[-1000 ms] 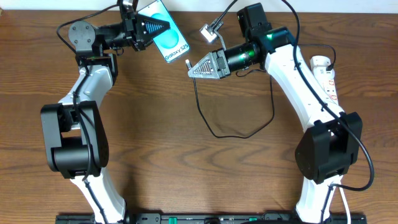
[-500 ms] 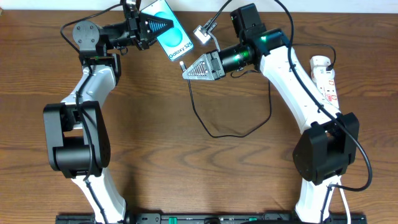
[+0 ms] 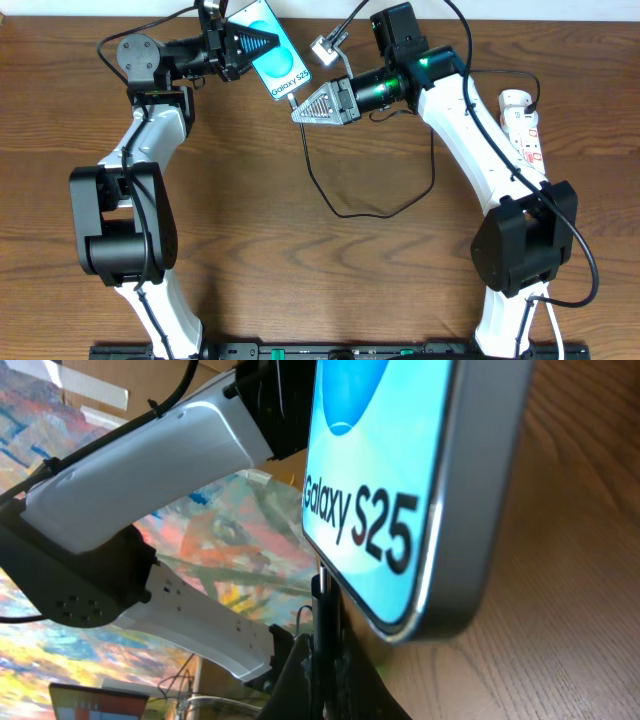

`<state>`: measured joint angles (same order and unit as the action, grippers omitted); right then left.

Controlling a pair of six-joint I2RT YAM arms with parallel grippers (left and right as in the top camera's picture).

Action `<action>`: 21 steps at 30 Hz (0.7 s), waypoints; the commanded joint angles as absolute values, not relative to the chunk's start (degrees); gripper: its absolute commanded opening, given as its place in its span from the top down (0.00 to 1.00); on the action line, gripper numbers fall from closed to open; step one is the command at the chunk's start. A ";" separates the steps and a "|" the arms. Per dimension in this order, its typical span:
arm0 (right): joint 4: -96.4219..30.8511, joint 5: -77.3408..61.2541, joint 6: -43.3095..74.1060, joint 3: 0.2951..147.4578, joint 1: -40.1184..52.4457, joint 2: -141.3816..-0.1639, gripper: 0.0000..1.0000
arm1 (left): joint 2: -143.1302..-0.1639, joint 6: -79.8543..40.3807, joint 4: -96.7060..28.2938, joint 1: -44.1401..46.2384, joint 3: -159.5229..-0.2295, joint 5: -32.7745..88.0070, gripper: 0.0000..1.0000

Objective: Plug charger to phone and switch on socket

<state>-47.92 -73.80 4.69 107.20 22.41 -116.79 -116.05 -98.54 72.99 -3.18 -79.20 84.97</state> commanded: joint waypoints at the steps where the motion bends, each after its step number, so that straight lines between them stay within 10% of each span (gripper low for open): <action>1: -47.72 -75.61 5.34 107.87 22.33 -116.81 0.99 | -115.61 -97.65 73.49 -3.20 -80.16 85.80 0.93; 21: -47.75 -75.33 5.26 107.87 21.85 -116.81 0.99 | -115.61 -99.29 72.07 -4.97 -80.16 86.11 0.93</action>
